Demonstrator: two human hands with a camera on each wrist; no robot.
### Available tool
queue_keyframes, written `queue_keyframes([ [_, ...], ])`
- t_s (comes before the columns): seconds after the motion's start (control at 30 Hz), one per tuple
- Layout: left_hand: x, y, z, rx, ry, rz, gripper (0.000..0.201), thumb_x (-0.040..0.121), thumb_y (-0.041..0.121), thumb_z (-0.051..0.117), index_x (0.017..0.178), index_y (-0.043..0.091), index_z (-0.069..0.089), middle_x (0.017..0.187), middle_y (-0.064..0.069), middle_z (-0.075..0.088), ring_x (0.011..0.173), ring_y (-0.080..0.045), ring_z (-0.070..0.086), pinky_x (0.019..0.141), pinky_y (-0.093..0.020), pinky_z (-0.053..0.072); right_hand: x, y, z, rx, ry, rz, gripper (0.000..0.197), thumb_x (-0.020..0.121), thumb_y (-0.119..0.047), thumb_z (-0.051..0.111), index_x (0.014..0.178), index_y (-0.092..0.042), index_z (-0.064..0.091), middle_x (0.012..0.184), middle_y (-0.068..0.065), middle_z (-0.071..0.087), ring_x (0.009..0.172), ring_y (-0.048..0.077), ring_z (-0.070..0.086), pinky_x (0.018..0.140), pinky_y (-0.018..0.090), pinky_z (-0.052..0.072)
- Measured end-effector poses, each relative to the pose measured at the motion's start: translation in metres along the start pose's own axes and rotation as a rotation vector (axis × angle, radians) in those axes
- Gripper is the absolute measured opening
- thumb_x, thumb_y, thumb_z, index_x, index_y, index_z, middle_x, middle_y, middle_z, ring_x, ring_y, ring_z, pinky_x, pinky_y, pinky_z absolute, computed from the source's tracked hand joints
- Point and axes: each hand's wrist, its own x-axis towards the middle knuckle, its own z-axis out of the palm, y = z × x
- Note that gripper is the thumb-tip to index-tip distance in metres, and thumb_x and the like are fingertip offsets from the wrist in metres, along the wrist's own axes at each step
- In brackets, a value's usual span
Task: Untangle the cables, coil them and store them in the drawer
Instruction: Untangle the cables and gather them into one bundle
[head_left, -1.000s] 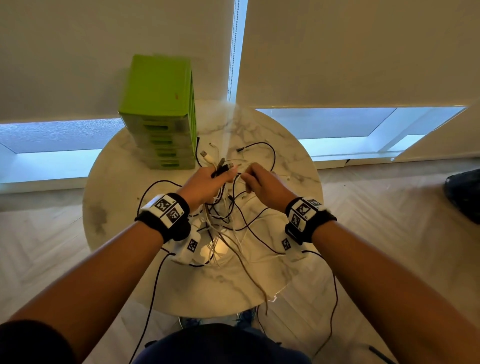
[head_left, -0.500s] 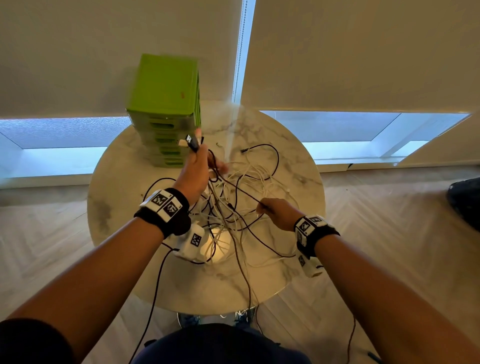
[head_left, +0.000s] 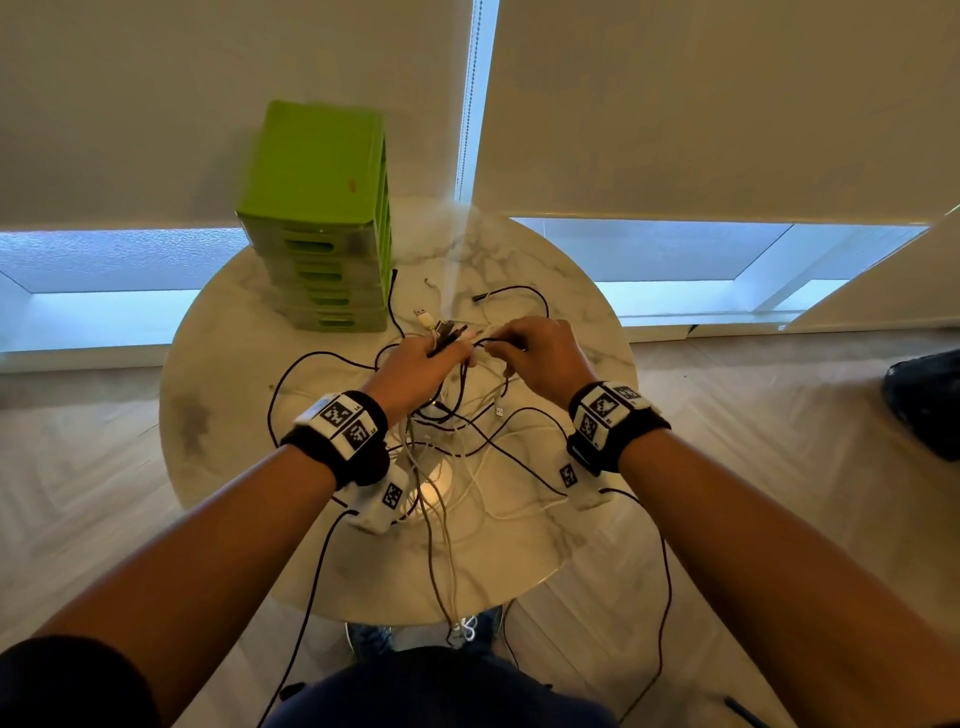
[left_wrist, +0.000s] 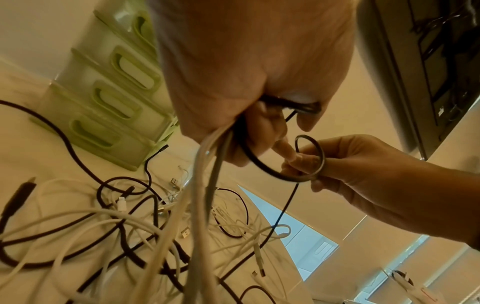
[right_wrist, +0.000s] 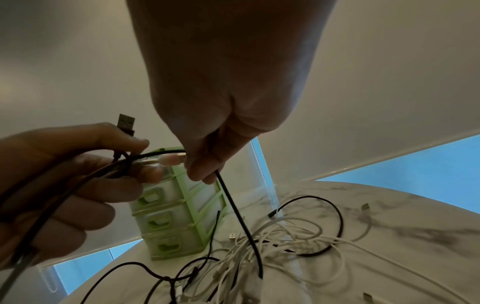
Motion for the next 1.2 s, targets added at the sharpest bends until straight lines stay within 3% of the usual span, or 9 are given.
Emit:
queue_keyframes([
  [0.2,0.000,0.005,0.002,-0.023,-0.039,0.024,0.027,0.099,0.041,0.061,0.088,0.018,0.069,0.055,0.012,0.044,0.051,-0.010,0.039,0.050,-0.026,0.034,-0.001,0.004,0.009,0.030,-0.084,0.007,0.014,0.095,-0.026,0.070,0.097,-0.012,0.075,0.088,-0.001,0.070,0.072,0.009,0.067,0.063,0.019,0.055],
  [0.37,-0.003,0.022,-0.001,-0.170,0.062,0.132,0.023,0.105,0.043,0.045,0.115,0.051,0.063,0.076,0.000,0.040,0.064,-0.018,0.039,0.059,-0.034,0.039,-0.014,0.032,0.020,0.051,-0.562,0.095,0.011,0.099,-0.023,0.062,0.099,-0.014,0.068,0.091,0.000,0.073,0.086,0.013,0.070,0.068,0.025,0.060],
  [0.43,-0.002,0.028,-0.009,-0.252,0.118,0.181,0.032,0.110,0.036,0.038,0.116,0.043,0.069,0.072,0.000,0.041,0.059,-0.016,0.035,0.055,-0.032,0.035,-0.021,0.048,0.024,-0.032,-0.637,0.083,0.013,0.101,-0.023,0.059,0.102,-0.016,0.070,0.098,-0.003,0.074,0.091,0.012,0.068,0.077,0.025,0.054],
  [0.53,0.006,0.032,-0.023,-0.317,0.205,0.173,0.042,0.112,0.031,0.035,0.114,0.019,0.075,0.062,0.007,0.054,0.051,-0.008,0.029,0.049,-0.024,0.026,-0.026,0.068,0.027,-0.065,-0.581,0.112,0.016,0.102,-0.023,0.056,0.106,-0.017,0.071,0.104,-0.004,0.074,0.097,0.012,0.066,0.093,0.031,0.050],
  [0.6,0.012,0.028,-0.029,-0.307,0.250,0.138,0.045,0.112,0.027,0.036,0.127,-0.010,0.056,0.060,0.012,0.060,0.047,-0.004,0.033,0.046,-0.019,0.030,-0.024,0.073,0.026,-0.054,-0.504,0.133,0.015,0.101,-0.026,0.056,0.101,-0.025,0.070,0.097,-0.010,0.074,0.095,0.011,0.068,0.096,0.038,0.052],
  [0.77,0.021,0.016,-0.023,-0.150,0.181,0.104,0.010,0.103,0.026,0.056,0.094,0.021,0.054,0.070,0.007,0.047,0.054,-0.005,0.043,0.056,-0.025,0.037,-0.003,0.052,0.018,-0.011,-0.240,0.081,0.015,0.100,-0.028,0.058,0.107,-0.024,0.072,0.088,-0.011,0.074,0.087,0.005,0.069,0.087,0.027,0.054],
  [0.93,0.022,0.008,-0.005,0.232,0.022,0.070,0.038,0.098,0.052,0.060,0.127,0.029,0.067,0.079,-0.002,0.065,0.078,-0.021,0.063,0.074,-0.036,0.049,0.011,0.026,0.013,0.022,-0.171,-0.050,0.012,0.098,-0.024,0.063,0.103,-0.019,0.073,0.087,-0.007,0.074,0.084,0.006,0.068,0.081,0.017,0.049],
  [1.1,0.021,0.008,-0.004,0.329,0.054,-0.004,0.037,0.101,0.050,0.056,0.124,0.024,0.070,0.080,-0.005,0.064,0.098,-0.035,0.066,0.066,-0.030,0.040,0.007,0.027,0.011,0.076,-0.159,-0.031,0.011,0.098,-0.023,0.064,0.102,-0.018,0.073,0.086,-0.006,0.074,0.082,0.004,0.068,0.079,0.012,0.049],
  [1.2,0.015,0.012,-0.006,0.309,0.041,-0.012,0.036,0.102,0.047,0.056,0.121,0.021,0.071,0.065,0.005,0.053,0.067,-0.022,0.060,0.054,-0.028,0.036,0.003,0.025,0.008,0.109,-0.254,-0.033,0.012,0.099,-0.024,0.063,0.096,-0.016,0.072,0.087,-0.006,0.073,0.083,0.002,0.066,0.078,0.011,0.046],
])
